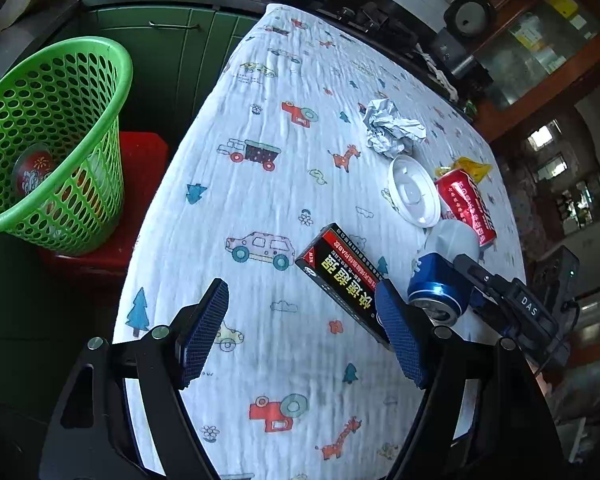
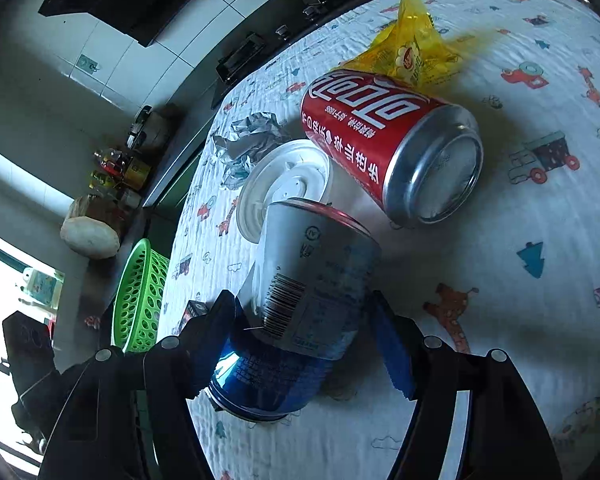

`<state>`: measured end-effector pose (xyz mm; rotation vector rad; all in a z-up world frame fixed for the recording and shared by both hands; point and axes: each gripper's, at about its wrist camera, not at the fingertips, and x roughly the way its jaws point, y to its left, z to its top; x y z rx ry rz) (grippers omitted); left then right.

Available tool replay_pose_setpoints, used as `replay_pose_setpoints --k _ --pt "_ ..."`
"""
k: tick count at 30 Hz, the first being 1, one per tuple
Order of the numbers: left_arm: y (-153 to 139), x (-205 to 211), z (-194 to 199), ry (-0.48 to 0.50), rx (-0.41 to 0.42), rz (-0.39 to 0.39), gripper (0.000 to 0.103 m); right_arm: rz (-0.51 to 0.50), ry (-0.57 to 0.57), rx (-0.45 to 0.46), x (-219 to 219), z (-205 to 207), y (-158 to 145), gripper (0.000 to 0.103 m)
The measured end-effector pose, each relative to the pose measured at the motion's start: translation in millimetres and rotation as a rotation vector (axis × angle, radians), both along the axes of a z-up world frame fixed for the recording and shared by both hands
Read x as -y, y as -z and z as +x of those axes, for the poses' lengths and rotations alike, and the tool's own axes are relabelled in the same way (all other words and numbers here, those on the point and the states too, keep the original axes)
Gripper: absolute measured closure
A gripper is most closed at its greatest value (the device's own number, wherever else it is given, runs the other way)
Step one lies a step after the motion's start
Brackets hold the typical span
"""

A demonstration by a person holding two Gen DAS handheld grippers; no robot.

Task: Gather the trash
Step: 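Grasp the blue-and-white can with the right gripper while the left gripper grasps the black glue box, then lift the blue can with the right gripper while the left gripper lifts the black box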

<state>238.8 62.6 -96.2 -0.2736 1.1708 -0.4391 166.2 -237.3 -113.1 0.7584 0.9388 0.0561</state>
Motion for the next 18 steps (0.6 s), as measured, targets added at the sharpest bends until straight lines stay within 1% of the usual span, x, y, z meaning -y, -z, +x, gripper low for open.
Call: replay_pose_setpoints --k 2,4,6,8,11,14,16,18 --pt "1 2 -1 0.004 -0.005 -0.002 0.028 0.031 0.002 0.0 1 1 4 0.037" --pt "3 5 -3 0.007 -0.01 -0.002 0.028 0.034 -0.005 0.007 -1 2 5 0.038" --pt "4 7 -4 0.01 -0.016 -0.004 0.028 0.06 -0.019 0.016 -2 3 6 0.045" --pt "5 11 -6 0.015 -0.023 -0.008 0.028 0.065 -0.03 0.027 -3 3 4 0.05" --pt "6 17 -7 0.02 -0.03 -0.007 0.028 0.021 -0.05 0.052 -7 1 -7 0.057" --pt "10 28 -8 0.02 -0.048 -0.008 0.028 -0.02 -0.075 0.07 -8 -7 -19 0.058" --pt "14 36 -7 0.005 -0.076 -0.014 0.028 -0.047 -0.083 0.087 -8 -13 -27 0.058" --pt "19 44 -4 -0.016 -0.107 -0.03 0.024 -0.085 -0.092 0.104 -6 -21 -35 0.058"
